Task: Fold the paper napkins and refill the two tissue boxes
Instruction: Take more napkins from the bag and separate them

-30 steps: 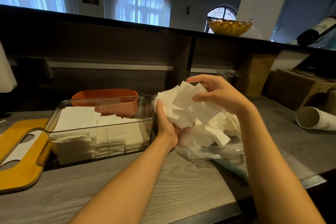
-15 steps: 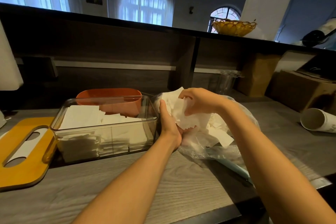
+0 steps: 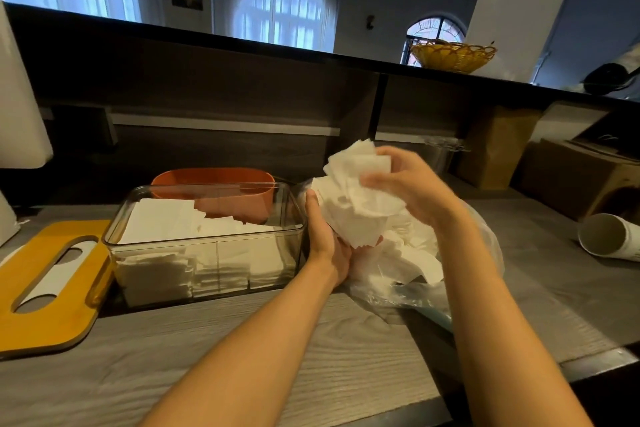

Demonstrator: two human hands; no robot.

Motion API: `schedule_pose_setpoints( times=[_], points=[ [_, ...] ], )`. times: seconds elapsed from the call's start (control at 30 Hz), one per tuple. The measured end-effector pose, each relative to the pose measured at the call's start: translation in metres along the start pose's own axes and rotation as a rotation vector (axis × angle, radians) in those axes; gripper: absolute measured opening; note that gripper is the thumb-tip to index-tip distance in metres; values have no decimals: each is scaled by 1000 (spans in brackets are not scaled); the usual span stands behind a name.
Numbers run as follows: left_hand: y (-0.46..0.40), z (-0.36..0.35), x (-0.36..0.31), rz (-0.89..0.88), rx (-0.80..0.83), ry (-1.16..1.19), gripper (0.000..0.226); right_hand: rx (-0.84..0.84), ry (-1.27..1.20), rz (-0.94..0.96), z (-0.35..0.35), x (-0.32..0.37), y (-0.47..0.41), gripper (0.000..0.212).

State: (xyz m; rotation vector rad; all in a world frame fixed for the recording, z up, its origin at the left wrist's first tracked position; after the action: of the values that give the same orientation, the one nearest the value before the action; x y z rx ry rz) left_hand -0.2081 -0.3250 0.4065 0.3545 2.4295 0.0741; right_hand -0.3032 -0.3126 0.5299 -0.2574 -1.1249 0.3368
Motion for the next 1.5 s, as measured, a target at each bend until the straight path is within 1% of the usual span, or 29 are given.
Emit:
schedule_pose_setpoints(
  times=[0.1, 0.2, 0.27, 0.33, 0.37, 0.43, 0.5, 0.53, 0.57, 0.6, 0.67, 0.7, 0.73, 0.8, 0.83, 0.87, 0.9, 0.97, 1.0, 1.07, 1.17, 1.23, 1.27, 1.33, 1.37, 1.4, 1.43, 1.5],
  points=[
    [-2, 1, 4, 21, 5, -42, 75, -13, 167, -153, -13, -35, -3, 42],
    [0, 1, 6, 67, -8, -89, 65, -74, 143, -166, -8, -44, -4, 45],
    [0, 0, 7, 76, 2, -120, 55, -162, 174, -141, -2, -43, -3, 43],
    [1, -2, 7, 75, 28, -170, 46, -240, 252, -89, 0, -36, 0, 35],
    [0, -2, 7, 67, 34, -194, 42, -251, 253, -59, -2, -34, 1, 27],
    [0, -2, 6, 41, 39, -235, 33, -227, 224, -23, -7, -31, 1, 11],
    [-1, -2, 7, 26, 35, -252, 31, -205, 181, -18, -7, -32, 2, 3],
    [-1, -2, 8, 26, 32, -238, 31, -228, 132, -23, -4, -33, 2, 4],
    [0, -2, 7, 26, 27, -205, 29, -284, 64, -20, 3, -34, 3, 10],
    [1, -2, 6, 23, 28, -150, 27, -380, 8, 1, 13, -34, 4, 16],
    [1, -1, 0, -2, 58, -37, 28, -549, 17, 39, 32, -31, 9, 23],
    [1, 0, -3, -16, 81, 0, 29, -567, 10, 23, 35, -30, 11, 28],
    [3, 0, -6, -24, 104, 24, 31, -521, -45, -26, 32, -33, 11, 35],
    [4, -1, -8, -44, 122, 10, 36, -299, -230, -167, 16, -42, 10, 58],
    [3, 0, -8, -58, 111, -25, 38, -179, -305, -214, 6, -44, 11, 64],
    [3, 0, -6, -65, 94, -67, 40, -94, -351, -240, -2, -44, 13, 63],
    [2, 1, -5, -74, 64, -113, 41, -49, -357, -251, -8, -43, 14, 60],
    [0, 4, -3, -92, -9, -195, 47, -35, -252, -222, -13, -42, 13, 56],
    [0, 5, -3, -106, -40, -227, 48, -56, -154, -196, -14, -40, 12, 47],
    [1, 6, -5, -122, -66, -247, 38, -110, 16, -167, -15, -37, 11, 32],
    [3, 1, -5, -102, -41, -225, 30, -174, 89, -154, -12, -39, 10, 26],
    [5, -2, -6, -151, -31, -271, 32, -296, 65, -120, 1, -36, 13, 23],
    [5, -3, -8, -191, -31, -301, 35, -396, 62, -76, 12, -33, 15, 26],
    [5, -2, -15, -284, -46, -319, 37, -578, 179, 34, 30, -23, 21, 34],
    [5, -1, -18, -323, -56, -314, 35, -625, 283, 81, 34, -17, 23, 40],
    [5, -1, -21, -350, -61, -303, 32, -631, 376, 113, 31, -13, 24, 44],
    [6, -1, -22, -366, -58, -290, 30, -593, 443, 138, 25, -11, 22, 48],
    [7, 0, -19, -340, -31, -244, 37, -394, 512, 182, 0, -9, 15, 52]
  ],
)
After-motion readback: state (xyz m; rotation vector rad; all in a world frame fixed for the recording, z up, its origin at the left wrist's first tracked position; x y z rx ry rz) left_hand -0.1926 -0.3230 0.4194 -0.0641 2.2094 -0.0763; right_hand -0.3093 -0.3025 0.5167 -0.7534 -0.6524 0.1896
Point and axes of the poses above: each hand's wrist, its own y-axis away from the middle knuckle, its own z-axis out of the back of the hand, x = y × z, the point moved 7 cm from there along -y, towards the middle knuckle, and after that the axes turned 4 degrees about z, right-handed, at the moved point
